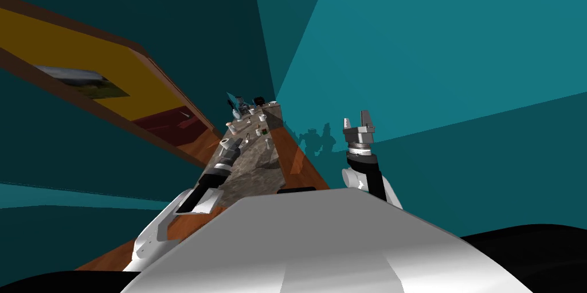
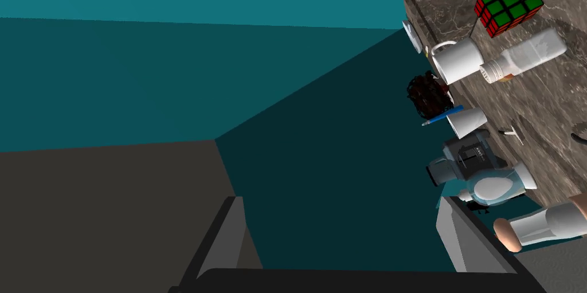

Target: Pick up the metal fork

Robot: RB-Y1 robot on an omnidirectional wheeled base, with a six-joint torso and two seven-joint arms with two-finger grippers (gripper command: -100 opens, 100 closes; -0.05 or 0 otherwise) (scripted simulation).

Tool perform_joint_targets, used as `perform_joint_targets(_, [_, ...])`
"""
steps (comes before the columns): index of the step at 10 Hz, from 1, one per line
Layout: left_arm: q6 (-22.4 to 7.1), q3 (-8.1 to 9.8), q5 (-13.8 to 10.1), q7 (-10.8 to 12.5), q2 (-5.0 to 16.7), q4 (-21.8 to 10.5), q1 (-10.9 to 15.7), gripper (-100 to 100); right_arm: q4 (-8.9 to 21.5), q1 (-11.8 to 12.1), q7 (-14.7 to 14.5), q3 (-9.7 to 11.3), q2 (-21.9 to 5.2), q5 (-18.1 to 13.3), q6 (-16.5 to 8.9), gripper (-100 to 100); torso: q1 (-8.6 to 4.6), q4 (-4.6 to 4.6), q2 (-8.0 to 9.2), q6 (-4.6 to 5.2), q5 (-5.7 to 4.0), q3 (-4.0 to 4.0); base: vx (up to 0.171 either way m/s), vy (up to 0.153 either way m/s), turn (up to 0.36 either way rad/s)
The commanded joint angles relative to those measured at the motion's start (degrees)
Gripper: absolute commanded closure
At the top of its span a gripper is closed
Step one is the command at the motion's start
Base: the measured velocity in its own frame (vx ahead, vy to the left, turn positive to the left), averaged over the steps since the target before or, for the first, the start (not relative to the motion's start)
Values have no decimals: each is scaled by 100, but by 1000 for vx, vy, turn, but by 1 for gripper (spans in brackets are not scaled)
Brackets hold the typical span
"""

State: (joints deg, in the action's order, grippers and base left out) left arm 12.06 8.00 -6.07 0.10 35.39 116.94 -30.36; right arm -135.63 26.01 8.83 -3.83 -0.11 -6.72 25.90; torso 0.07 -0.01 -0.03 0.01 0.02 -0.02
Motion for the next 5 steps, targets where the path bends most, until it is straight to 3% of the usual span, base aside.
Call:
perform_joint_targets(1, [-88, -12, -20, 3, 178, -98, 33, -100, 0, 0, 0, 0, 0, 0, 0, 0, 0, 0, 0, 0, 0, 0, 4, 12, -43])
perform_joint_targets(5, [-366, 6, -146, 78, 863, -457, -45, -100, 0, 1, 0, 0, 0, 0, 0, 0, -5, 0, -2, -3, -1, -1, 8, 3, -96])
